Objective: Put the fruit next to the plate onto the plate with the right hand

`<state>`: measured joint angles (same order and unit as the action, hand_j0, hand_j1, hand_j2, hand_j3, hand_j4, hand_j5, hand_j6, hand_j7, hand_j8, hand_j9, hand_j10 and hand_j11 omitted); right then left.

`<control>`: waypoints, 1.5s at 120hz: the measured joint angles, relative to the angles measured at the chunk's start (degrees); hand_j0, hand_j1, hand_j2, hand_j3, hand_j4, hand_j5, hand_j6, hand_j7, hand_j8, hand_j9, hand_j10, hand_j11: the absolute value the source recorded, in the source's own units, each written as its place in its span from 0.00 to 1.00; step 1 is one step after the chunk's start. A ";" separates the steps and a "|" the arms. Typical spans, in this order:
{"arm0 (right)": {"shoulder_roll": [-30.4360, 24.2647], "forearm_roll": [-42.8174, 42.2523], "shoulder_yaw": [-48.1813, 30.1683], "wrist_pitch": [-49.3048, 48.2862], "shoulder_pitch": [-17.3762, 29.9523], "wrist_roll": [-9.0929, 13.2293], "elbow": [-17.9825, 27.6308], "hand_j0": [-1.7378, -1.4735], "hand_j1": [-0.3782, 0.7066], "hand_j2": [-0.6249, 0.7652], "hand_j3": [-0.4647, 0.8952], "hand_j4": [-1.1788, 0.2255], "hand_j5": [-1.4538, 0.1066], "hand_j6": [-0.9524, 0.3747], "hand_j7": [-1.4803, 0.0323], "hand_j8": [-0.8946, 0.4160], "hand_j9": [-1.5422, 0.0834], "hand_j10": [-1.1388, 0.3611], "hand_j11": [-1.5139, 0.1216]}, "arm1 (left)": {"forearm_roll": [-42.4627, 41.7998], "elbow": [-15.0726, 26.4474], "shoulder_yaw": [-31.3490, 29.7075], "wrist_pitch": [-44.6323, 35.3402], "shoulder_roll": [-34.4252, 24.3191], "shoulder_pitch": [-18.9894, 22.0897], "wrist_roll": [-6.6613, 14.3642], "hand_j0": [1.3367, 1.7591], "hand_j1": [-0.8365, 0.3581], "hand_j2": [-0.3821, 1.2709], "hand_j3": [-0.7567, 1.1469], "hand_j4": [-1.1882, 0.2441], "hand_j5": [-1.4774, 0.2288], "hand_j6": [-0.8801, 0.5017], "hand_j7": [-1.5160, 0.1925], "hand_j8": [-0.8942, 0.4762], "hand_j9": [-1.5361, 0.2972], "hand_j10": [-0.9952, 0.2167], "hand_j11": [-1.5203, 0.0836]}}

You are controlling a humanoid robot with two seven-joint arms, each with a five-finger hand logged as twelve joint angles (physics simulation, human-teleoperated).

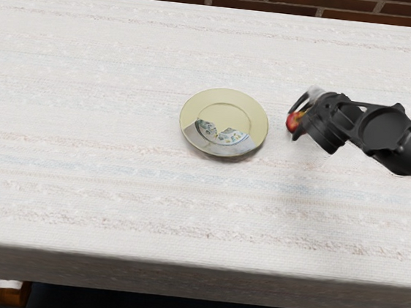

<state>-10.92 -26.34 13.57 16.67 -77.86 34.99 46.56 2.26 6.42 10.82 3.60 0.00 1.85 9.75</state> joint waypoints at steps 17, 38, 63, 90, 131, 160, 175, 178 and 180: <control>-5.10 0.72 -5.83 -4.85 -1.01 0.02 4.09 0.32 0.62 0.77 0.34 0.29 0.16 0.43 0.24 0.42 0.21 0.25 0.19 | 0.01 0.00 0.00 0.00 0.00 0.00 0.00 0.76 0.75 0.26 0.40 0.66 0.68 0.46 0.70 0.47 0.67 0.62 0.75; -7.69 3.77 -12.63 -10.60 -2.20 0.01 7.80 0.30 0.62 0.75 0.34 0.27 0.15 0.44 0.23 0.43 0.20 0.24 0.17 | 0.01 0.00 0.00 0.00 0.00 0.00 0.00 0.76 0.75 0.26 0.40 0.66 0.68 0.46 0.70 0.47 0.67 0.62 0.75; -8.28 7.72 -15.73 -11.91 -3.63 0.01 12.16 0.30 0.61 0.74 0.34 0.26 0.14 0.44 0.23 0.44 0.20 0.23 0.17 | 0.01 0.00 0.00 0.00 0.00 0.00 0.00 0.76 0.75 0.26 0.40 0.66 0.68 0.46 0.70 0.48 0.67 0.62 0.75; -3.88 9.01 -16.35 -11.53 -3.44 0.03 11.55 0.31 0.58 0.71 0.34 0.25 0.14 0.42 0.23 0.42 0.21 0.20 0.19 | 0.00 0.00 0.00 0.00 0.00 0.00 0.00 0.76 0.75 0.26 0.40 0.66 0.68 0.46 0.70 0.47 0.67 0.62 0.75; 1.61 8.85 -16.41 -11.17 -2.47 0.01 5.61 0.30 0.65 0.77 0.34 0.30 0.24 0.39 0.31 0.40 0.30 0.26 0.28 | 0.01 0.00 0.00 0.00 0.00 0.00 0.00 0.76 0.75 0.26 0.40 0.66 0.68 0.46 0.70 0.47 0.67 0.62 0.75; 1.56 8.69 -16.53 -8.95 -2.47 0.01 5.25 0.30 0.30 0.54 0.34 0.62 0.66 0.56 0.71 0.54 0.69 0.55 0.67 | 0.00 0.00 0.00 0.00 0.00 0.00 0.00 0.76 0.75 0.26 0.40 0.66 0.68 0.46 0.70 0.47 0.67 0.62 0.75; 0.73 8.73 -18.03 -8.89 -2.50 0.01 5.49 0.30 0.20 0.49 0.34 0.71 0.76 0.62 0.81 0.59 0.79 0.63 0.77 | 0.00 0.00 0.00 0.00 0.00 0.00 0.00 0.76 0.75 0.26 0.40 0.66 0.68 0.46 0.70 0.47 0.67 0.62 0.75; 0.07 8.77 -18.96 -9.27 -2.48 0.01 5.88 0.30 0.19 0.49 0.34 0.72 0.78 0.62 0.83 0.59 0.80 0.64 0.78 | 0.00 0.00 -0.01 0.00 0.00 0.00 0.00 0.76 0.75 0.26 0.40 0.66 0.68 0.46 0.70 0.47 0.67 0.62 0.75; -0.46 8.81 -19.70 -9.65 -2.46 0.01 6.22 0.30 0.18 0.48 0.34 0.72 0.79 0.63 0.84 0.60 0.81 0.65 0.79 | 0.00 0.00 -0.01 0.00 0.00 0.00 0.00 0.76 0.75 0.26 0.40 0.66 0.68 0.46 0.70 0.47 0.67 0.62 0.75</control>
<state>-11.38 -17.53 -6.13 7.03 -80.32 35.00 52.78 2.26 6.42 10.81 3.60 0.00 1.85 9.76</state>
